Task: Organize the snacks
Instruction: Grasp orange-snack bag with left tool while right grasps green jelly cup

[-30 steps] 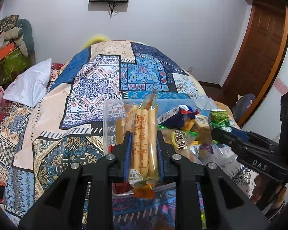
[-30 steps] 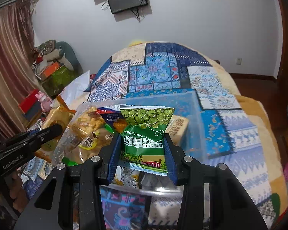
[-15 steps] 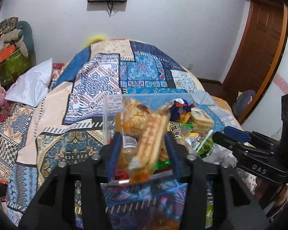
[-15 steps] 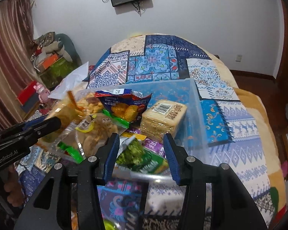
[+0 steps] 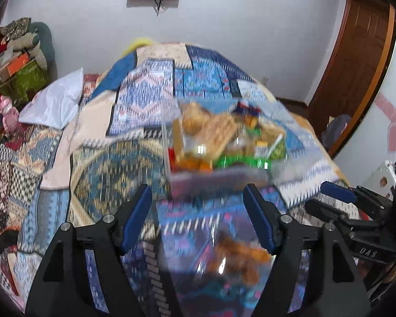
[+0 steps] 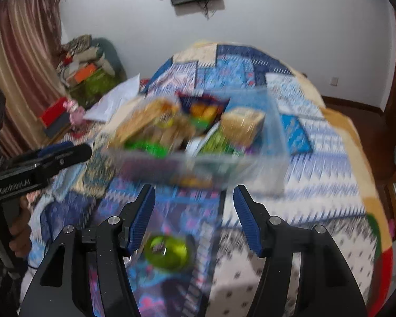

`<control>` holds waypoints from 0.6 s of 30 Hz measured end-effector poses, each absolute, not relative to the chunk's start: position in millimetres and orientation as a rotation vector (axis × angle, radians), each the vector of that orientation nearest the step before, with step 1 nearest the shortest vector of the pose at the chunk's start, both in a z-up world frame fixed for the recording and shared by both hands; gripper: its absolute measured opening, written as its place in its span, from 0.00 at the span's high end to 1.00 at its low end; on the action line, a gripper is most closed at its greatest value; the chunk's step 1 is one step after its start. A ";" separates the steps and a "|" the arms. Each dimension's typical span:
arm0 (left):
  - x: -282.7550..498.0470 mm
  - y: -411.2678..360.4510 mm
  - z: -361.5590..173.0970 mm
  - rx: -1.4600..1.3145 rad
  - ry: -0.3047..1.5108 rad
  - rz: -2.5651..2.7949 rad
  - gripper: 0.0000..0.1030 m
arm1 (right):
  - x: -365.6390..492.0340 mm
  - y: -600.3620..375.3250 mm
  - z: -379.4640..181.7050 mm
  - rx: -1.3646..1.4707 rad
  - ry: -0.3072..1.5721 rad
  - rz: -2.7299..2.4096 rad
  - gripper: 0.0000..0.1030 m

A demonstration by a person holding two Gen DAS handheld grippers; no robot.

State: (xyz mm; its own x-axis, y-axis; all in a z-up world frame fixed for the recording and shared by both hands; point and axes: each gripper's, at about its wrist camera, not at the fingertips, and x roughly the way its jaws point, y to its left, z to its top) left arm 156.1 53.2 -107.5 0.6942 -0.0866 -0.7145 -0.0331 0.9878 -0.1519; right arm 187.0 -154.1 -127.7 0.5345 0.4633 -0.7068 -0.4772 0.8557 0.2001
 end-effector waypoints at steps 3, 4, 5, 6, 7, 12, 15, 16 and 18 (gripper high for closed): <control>145.2 52.2 -120.1 -0.156 0.841 -0.029 0.31 | 174.9 -146.5 -146.5 -0.043 0.890 0.580 0.43; 141.6 52.4 -124.5 -0.157 0.853 -0.027 0.31 | 172.9 -144.9 -150.5 -0.049 0.902 0.581 0.43; 138.1 52.8 -128.6 -0.160 0.864 -0.026 0.31 | 171.6 -141.8 -157.6 -0.059 0.921 0.581 0.43; 135.5 53.2 -130.9 -0.164 0.869 -0.027 0.31 | 170.8 -139.8 -161.6 -0.059 0.934 0.583 0.43; 132.2 54.0 -135.2 -0.172 0.881 -0.026 0.31 | 169.3 -138.1 -166.1 -0.047 0.950 0.595 0.43; 127.4 53.5 -148.9 -0.196 0.924 -0.040 0.31 | 164.9 -124.6 -179.0 -0.055 0.978 0.619 0.44; 125.4 48.2 -153.1 -0.197 0.934 -0.061 0.30 | 169.3 -128.0 -180.8 -0.026 0.984 0.616 0.43; 125.1 45.8 -154.4 -0.199 0.936 -0.072 0.26 | 170.6 -131.1 -180.3 -0.012 0.989 0.619 0.44; 126.0 40.9 -157.0 -0.209 0.941 -0.098 0.23 | 172.9 -140.2 -178.0 0.023 0.996 0.625 0.43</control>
State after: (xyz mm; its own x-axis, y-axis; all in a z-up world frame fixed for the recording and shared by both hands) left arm 126.0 40.9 -157.0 0.5863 -0.1740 -0.7912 -0.0076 0.9754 -0.2202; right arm 172.9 -140.2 -178.0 0.3848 0.5004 -0.7756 -0.4802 0.8261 0.2948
